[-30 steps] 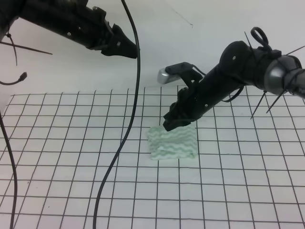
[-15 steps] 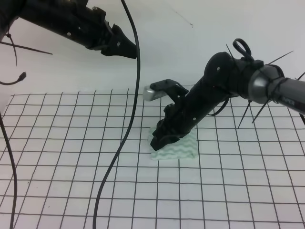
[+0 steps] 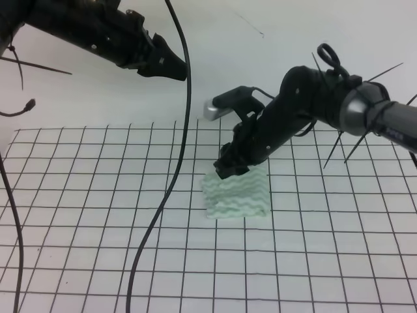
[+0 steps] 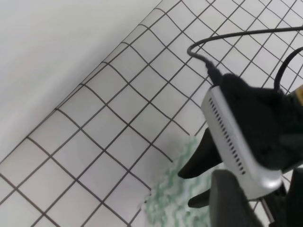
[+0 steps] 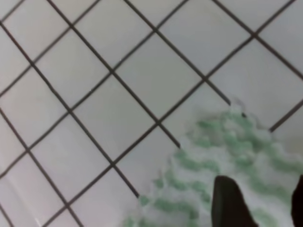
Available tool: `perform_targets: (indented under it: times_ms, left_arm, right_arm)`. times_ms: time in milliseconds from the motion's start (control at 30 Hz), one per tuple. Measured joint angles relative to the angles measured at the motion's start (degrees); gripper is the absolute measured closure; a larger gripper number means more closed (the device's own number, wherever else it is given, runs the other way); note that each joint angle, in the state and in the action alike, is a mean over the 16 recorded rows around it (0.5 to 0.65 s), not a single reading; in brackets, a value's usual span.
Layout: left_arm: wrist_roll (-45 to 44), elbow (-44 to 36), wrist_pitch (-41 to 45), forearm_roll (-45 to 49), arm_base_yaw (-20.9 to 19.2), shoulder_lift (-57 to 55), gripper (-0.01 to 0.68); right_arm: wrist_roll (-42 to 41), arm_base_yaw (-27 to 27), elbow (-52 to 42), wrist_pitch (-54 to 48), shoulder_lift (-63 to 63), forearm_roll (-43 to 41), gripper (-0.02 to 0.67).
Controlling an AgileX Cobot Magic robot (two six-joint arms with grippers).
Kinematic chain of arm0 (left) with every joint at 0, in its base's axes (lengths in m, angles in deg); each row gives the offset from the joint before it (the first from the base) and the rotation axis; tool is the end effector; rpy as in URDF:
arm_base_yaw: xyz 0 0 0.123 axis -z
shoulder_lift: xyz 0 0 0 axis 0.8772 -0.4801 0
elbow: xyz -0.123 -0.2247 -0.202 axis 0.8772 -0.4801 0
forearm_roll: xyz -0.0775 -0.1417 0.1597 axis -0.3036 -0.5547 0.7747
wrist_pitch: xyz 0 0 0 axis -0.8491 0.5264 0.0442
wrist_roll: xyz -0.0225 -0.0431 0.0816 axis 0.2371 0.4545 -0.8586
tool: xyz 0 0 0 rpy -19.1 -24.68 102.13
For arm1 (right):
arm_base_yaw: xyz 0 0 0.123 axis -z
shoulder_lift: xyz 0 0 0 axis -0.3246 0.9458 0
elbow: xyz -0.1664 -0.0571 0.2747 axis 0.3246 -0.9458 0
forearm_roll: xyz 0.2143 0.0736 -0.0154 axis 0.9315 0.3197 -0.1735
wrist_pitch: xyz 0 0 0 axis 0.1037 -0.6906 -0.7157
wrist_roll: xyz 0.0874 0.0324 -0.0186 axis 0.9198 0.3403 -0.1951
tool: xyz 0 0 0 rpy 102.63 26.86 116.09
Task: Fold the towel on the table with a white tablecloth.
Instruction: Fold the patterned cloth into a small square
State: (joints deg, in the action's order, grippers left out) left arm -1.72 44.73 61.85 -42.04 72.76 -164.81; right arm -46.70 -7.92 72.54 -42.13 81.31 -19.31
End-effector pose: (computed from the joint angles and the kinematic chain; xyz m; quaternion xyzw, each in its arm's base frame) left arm 0.4330 -0.1534 0.3886 0.3695 0.8119 -0.3149 0.3244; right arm 0.4434 0.2586 0.2111 -0.3461 0.8877 0.1909 0.2361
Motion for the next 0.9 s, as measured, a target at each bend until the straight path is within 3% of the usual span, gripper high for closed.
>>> perform_targets:
  times_ms: [167,400,900]
  left_arm:
    - [0.2,0.0,0.0,0.1,0.0,0.0,0.418]
    - [0.4,0.0,0.0,0.2,0.0,0.0,0.418]
    - [0.3,0.0,0.0,0.7,0.0,0.0,0.418]
  right_arm:
    - [1.6,-0.1,0.0,0.3,1.3,-1.3,0.332]
    - [3.6,-0.2,0.0,0.2,3.1,-1.8,0.343]
    - [6.1,-0.3,1.8,-1.7,3.1,-2.0,0.556]
